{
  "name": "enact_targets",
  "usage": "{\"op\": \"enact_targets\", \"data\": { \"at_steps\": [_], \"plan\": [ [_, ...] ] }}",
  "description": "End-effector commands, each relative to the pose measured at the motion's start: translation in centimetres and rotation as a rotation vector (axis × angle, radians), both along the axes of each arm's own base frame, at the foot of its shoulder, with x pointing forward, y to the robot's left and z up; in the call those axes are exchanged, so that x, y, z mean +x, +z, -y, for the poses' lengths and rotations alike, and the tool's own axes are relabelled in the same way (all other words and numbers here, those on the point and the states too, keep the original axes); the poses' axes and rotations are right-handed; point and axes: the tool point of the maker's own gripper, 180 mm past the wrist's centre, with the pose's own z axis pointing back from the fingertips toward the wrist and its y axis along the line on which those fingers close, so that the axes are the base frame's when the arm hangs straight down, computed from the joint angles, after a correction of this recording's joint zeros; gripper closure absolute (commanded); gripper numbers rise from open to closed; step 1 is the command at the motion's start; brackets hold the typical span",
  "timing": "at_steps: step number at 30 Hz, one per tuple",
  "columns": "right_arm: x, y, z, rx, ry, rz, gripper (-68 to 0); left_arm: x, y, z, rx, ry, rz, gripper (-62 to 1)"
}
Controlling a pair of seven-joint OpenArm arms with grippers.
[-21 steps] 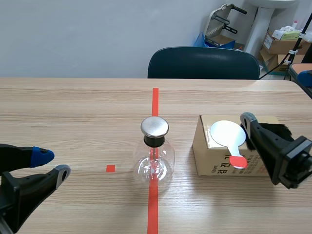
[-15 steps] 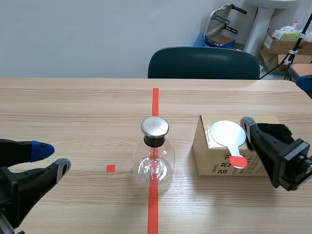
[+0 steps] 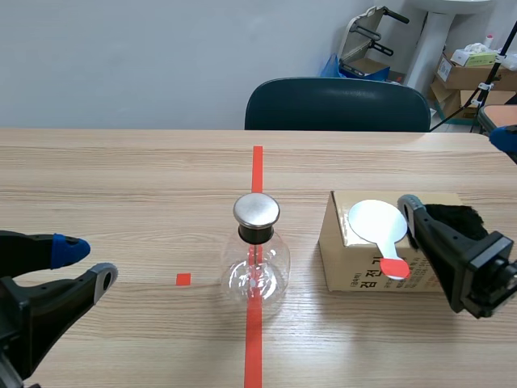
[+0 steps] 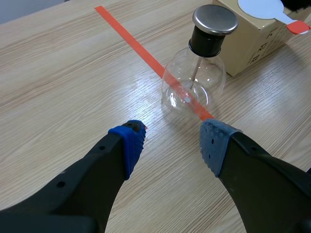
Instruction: Do the electroscope experiment
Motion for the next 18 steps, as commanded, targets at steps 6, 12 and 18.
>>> {"op": "enact_targets", "data": {
  "at_steps": [6,12,18],
  "plan": [
    [-0.9,0.3,-1.4,-0.130,0.086,0.073,-66.3,0.2,0.7,0.2,-0.020,0.005,0.022,-28.3],
    [-4.0,-2.1,-3.0,-0.466,0.205,0.127,-66.3,0.2,0.7,0.2,-0.016,0.001,0.021,-28.5],
    [-6.7,-5.3,-2.9,-0.840,0.217,0.232,-66.3,-0.7,0.7,1.0,-0.005,-0.107,0.005,-37.3]
  ]
}}
